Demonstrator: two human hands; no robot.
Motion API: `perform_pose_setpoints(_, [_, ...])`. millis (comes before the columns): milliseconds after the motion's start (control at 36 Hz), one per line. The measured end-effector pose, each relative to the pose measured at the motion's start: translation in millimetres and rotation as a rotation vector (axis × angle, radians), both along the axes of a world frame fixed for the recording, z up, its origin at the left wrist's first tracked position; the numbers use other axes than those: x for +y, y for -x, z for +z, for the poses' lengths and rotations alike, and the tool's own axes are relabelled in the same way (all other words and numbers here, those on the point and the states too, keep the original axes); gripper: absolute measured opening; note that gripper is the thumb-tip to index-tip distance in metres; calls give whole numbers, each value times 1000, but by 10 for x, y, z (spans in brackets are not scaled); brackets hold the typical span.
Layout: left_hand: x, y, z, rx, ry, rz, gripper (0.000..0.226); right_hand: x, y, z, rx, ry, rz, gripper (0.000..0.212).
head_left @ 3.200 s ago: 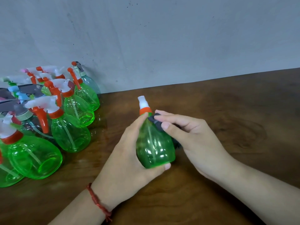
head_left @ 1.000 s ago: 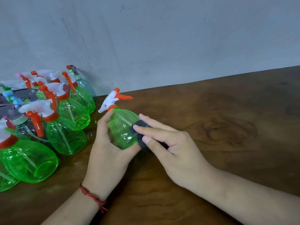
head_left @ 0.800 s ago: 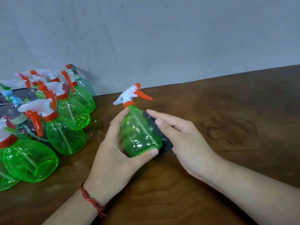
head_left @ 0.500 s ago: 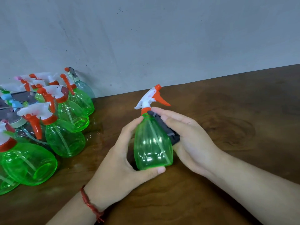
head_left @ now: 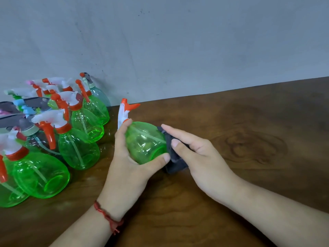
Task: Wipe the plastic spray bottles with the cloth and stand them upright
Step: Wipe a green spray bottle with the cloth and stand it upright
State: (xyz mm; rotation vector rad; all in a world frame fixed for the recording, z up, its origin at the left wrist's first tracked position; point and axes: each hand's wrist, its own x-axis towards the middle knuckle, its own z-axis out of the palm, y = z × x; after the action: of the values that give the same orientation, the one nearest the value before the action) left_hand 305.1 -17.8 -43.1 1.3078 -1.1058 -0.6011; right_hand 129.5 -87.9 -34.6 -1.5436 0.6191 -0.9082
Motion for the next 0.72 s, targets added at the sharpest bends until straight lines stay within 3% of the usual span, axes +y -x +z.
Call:
perform_pose_setpoints(56, [-20,32,67,217,1,-95,99,-22,-5,14,-12,-4,-29,39])
perform_pose_setpoints(111, [-50,30,150,466,-3,-136,68,-23,3,38,-26,-14,-35,38])
perform_pose_setpoints(167, [-37,5,189,544,-3,-172,51,-15,14,51,-23,-9,-27,38])
perform_pose_setpoints(278, [44,-25,189,547,57,-221,47,34,-23,77,-79,-104,5,37])
perform_pose_setpoints(333, [51,-23,208,422,171,-164,53,66,-64,95,-201,-306,35,35])
perform_pose_setpoints(389, [59,-3,195,137,293,-96,59,68,-83,107,-293,-483,60,35])
perform_pose_setpoints(528, [90,33,104,-379,460,-23,63,64,-36,124,-380,-660,259,45])
perform_pose_setpoints(611, [61,-51,86,-535,452,21,55,81,-19,113,-403,-711,345,56])
perform_pose_setpoints(722, [58,-103,125,-534,445,50,56,58,21,150,-461,-723,396,64])
